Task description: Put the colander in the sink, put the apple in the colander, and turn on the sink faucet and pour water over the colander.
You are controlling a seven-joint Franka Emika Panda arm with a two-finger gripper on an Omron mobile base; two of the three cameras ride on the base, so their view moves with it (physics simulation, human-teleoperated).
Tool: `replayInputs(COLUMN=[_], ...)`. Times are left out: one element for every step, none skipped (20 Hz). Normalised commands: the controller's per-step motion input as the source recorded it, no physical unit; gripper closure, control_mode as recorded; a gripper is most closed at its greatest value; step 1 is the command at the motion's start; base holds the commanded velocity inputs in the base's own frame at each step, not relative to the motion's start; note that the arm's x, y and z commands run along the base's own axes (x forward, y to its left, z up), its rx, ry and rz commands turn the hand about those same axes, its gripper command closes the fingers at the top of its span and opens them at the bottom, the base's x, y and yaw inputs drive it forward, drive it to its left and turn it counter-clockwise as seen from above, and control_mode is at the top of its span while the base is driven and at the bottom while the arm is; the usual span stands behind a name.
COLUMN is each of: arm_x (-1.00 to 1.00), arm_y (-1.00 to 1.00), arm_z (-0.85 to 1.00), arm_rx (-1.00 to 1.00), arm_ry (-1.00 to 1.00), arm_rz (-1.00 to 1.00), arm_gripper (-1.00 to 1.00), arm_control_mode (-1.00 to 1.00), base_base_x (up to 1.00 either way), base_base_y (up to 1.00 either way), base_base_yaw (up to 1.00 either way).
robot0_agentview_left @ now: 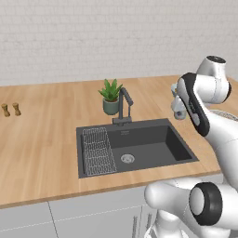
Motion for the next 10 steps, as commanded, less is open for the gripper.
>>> replayInputs(arm_x=[0.00, 0.00, 0.00, 0.00, 0.04, 0.00, 0.00, 0.00, 0.00, 0.00], arm_y=[-0.96, -0.96, -0.86, -0.77, -0.65, -0.76, -0.75, -0.66, -0.66, -0.68], arm_z=[-0.34, -0.31, -0.21, -0.13, -0.18, -0.22, -0.21, -0.17, -0.17, -0.21], arm_rx=[0.00, 0.00, 0.00, 0.00, 0.00, 0.00, 0.00, 0.00, 0.00, 0.00], arm_ry=[0.00, 0.00, 0.02, 0.05, 0.04, 0.03, 0.04, 0.04, 0.04, 0.04], arm_rz=[0.00, 0.00, -0.03, -0.10, -0.13, -0.11, -0.11, -0.13, -0.14, -0.14], arm_gripper=[-1.00, -1.00, -1.00, -1.00, -1.00, -1.00, -1.00, -1.00, -1.00, -1.00], arm_control_mode=[-1.00, -1.00, -1.00, -1.00, -1.00, -1.00, -1.00, -1.00, -1.00, -1.00], base_base_x=[0.00, 0.00, 0.00, 0.00, 0.00, 0.00, 0.00, 0.00, 0.00, 0.00], base_base_y=[0.00, 0.00, 0.00, 0.00, 0.00, 0.00, 0.00, 0.00, 0.00, 0.00], base_base_yaw=[0.00, 0.00, 0.00, 0.00, 0.00, 0.00, 0.00, 0.00, 0.00, 0.00])
